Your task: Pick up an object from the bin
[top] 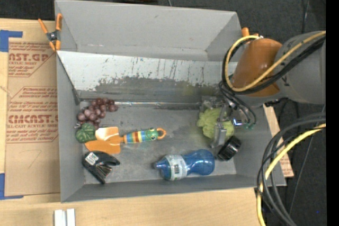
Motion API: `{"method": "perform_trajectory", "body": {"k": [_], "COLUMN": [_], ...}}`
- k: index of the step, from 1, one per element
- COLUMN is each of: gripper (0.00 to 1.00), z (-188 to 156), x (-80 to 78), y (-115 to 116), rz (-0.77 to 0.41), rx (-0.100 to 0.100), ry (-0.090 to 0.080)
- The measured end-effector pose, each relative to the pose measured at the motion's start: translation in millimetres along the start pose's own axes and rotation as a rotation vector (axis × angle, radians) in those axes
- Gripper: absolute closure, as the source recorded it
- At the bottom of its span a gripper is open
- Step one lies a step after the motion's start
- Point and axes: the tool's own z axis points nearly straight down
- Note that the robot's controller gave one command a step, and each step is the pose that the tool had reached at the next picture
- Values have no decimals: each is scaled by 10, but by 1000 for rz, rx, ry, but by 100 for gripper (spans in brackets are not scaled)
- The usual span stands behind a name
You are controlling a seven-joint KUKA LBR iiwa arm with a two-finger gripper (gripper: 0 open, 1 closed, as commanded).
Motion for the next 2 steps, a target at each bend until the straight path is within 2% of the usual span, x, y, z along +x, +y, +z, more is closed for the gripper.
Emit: {"method": "perform_trajectory", "body": {"k": [1, 2], "gripper": [0, 100], "z": [-72, -28], "x": [101, 8], "y": [-165, -29], "rz": [35, 8], "rx": [3, 1], "ry": [-23, -12]}}
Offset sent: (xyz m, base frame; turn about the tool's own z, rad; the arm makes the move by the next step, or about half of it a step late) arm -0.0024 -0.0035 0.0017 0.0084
